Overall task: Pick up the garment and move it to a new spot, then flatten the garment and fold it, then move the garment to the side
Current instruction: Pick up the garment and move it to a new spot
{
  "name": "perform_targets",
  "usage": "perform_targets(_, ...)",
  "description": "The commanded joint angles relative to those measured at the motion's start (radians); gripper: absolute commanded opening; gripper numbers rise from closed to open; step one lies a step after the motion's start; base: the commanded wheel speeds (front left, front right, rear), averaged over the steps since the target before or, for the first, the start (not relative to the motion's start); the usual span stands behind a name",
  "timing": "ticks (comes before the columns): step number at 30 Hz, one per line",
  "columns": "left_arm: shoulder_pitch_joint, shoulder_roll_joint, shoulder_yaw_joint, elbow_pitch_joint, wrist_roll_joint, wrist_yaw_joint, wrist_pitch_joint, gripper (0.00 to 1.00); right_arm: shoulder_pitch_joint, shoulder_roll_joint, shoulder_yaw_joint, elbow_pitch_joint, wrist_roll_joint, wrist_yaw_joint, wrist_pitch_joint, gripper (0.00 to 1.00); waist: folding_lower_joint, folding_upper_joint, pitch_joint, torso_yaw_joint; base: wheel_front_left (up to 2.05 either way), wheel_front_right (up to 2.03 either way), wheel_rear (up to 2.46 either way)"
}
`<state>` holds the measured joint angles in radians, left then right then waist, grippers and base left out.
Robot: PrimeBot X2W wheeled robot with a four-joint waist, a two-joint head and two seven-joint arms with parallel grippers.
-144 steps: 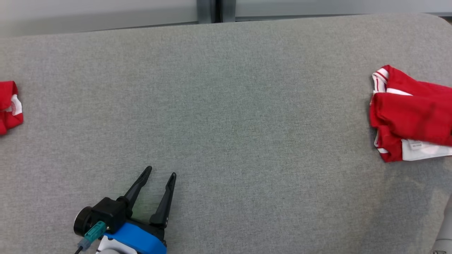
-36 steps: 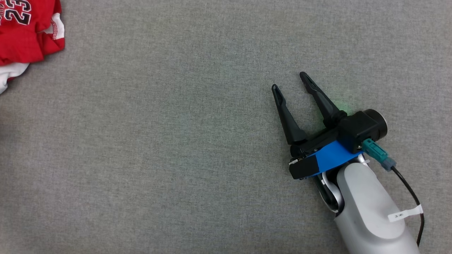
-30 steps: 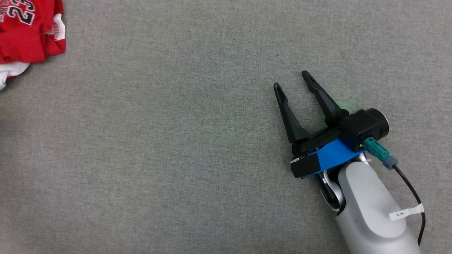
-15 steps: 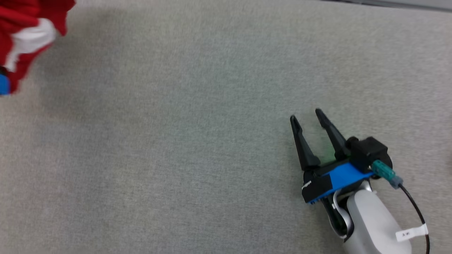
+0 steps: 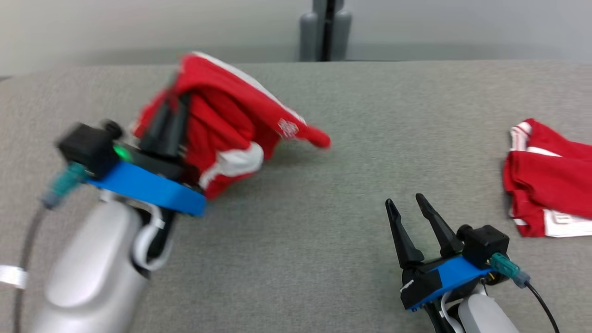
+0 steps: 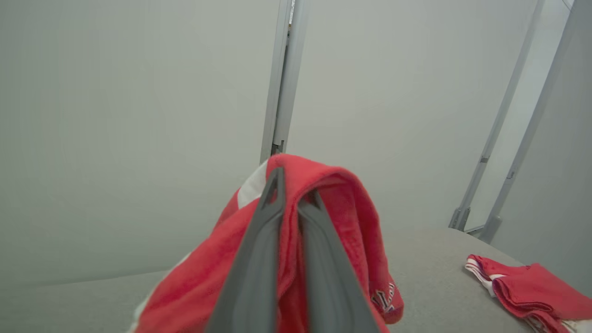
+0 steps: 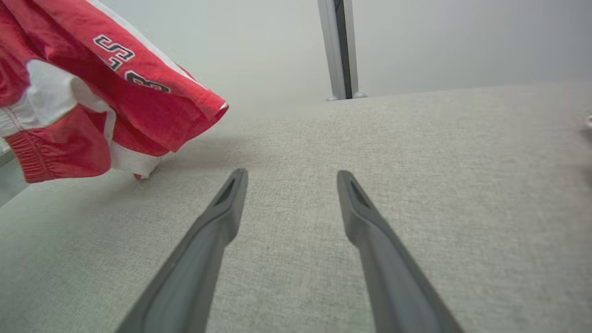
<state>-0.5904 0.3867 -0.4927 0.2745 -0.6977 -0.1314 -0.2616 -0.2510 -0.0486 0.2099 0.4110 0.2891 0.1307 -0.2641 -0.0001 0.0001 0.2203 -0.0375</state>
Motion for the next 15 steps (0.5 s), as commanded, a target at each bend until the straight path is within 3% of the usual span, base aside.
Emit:
perform_targets(1, 0.030, -0.026, -0.017, 0.000, 0.015, 0.001, -0.004, 0.00, 0.023, -0.004, -0.003, -0.004, 0.005, 0.000, 0.000, 1.00, 0.0001, -0.0001, -0.044, -0.044, 0.00, 0.00, 0.00)
perform_targets(6, 0.121, -0.114, -0.036, 0.047, 0.073, 0.001, -0.004, 0.00, 0.050, -0.004, 0.003, -0.006, 0.018, 0.000, 0.000, 1.00, 0.0001, -0.0001, -0.079, -0.080, 0.00, 0.00, 0.00)
perform_targets(7, 0.144, -0.129, -0.029, 0.065, 0.088, 0.001, -0.004, 0.21, 0.056, -0.004, 0.005, -0.006, 0.021, 0.000, 0.000, 1.00, 0.0001, -0.0001, -0.084, -0.085, 0.00, 0.00, 0.00)
perform_targets(8, 0.164, -0.142, -0.019, 0.078, 0.104, 0.001, -0.005, 0.49, 0.060, -0.004, 0.005, -0.006, 0.023, 0.000, 0.000, 1.00, 0.0001, -0.0001, -0.088, -0.088, 0.00, 0.00, 0.00)
perform_targets(9, 0.186, -0.151, -0.012, 0.093, 0.124, 0.001, -0.005, 1.00, 0.063, -0.004, 0.005, -0.005, 0.026, 0.000, 0.000, 1.00, 0.0001, -0.0001, -0.093, -0.091, 0.00, 0.00, 0.00)
perform_targets(15, 0.348, -0.179, 0.047, 0.167, 0.208, 0.001, -0.005, 1.00, 0.090, -0.004, -0.002, 0.001, 0.033, 0.000, 0.000, 1.00, 0.0001, -0.0001, -0.130, -0.089, 0.00, 0.00, 0.00)
